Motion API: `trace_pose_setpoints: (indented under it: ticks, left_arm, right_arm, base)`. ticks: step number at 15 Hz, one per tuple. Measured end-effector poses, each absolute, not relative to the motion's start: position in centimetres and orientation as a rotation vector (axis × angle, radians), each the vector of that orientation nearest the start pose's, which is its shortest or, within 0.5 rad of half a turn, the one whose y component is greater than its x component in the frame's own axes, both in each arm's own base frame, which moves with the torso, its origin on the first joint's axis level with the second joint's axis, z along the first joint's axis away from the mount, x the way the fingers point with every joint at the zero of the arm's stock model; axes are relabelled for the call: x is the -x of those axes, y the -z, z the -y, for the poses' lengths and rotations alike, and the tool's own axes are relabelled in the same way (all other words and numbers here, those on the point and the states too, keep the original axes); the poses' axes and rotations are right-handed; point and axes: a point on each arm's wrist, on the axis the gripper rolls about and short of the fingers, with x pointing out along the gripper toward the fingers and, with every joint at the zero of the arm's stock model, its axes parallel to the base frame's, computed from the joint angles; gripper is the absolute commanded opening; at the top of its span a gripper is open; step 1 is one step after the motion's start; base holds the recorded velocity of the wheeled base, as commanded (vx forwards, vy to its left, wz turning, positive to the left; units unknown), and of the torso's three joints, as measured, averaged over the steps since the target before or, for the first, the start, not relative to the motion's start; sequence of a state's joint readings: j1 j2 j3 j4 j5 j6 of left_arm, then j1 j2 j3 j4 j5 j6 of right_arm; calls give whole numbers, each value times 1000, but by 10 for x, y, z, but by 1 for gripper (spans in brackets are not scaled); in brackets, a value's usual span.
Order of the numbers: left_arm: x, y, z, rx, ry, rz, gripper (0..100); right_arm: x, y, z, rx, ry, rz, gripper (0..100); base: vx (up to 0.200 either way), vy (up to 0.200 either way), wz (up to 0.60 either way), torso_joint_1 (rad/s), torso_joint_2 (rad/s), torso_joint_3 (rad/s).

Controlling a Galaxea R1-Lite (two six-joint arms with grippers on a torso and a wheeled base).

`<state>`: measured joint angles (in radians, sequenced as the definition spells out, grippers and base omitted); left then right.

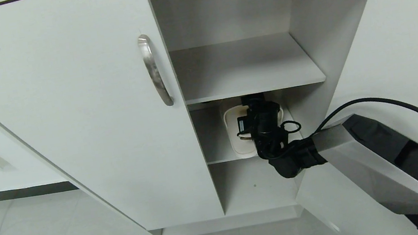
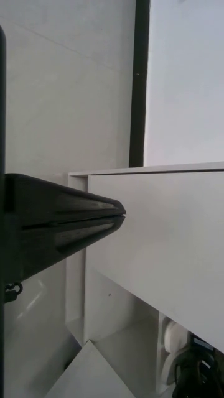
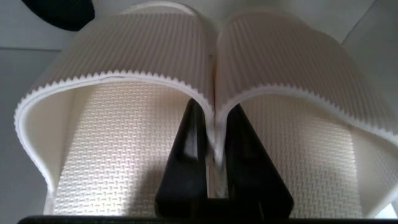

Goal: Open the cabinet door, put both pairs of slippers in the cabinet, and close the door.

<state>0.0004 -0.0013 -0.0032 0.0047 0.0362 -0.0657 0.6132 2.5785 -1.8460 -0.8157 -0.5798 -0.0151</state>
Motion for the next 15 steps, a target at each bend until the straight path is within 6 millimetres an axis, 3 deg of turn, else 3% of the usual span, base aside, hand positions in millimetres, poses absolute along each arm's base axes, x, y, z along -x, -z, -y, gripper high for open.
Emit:
trace_pose_setpoints:
  ticks: [7,8,15]
  left_arm:
    - [23,-76,-1,66,-38,1,0]
    - [23,-76,-1,66,-38,1,0]
    - [23,-76,-1,66,-37,1,0]
  right_arm:
    - [-448,-96,-296,-21,-27,49,0]
    - [-448,-96,-296,-21,-27,48,100]
    - [-442,-88,-294,-8,-28,26,100]
  base:
    - [0,0,0,0,0,0]
    - [0,0,0,0,0,0]
    - [0,0,0,0,0,0]
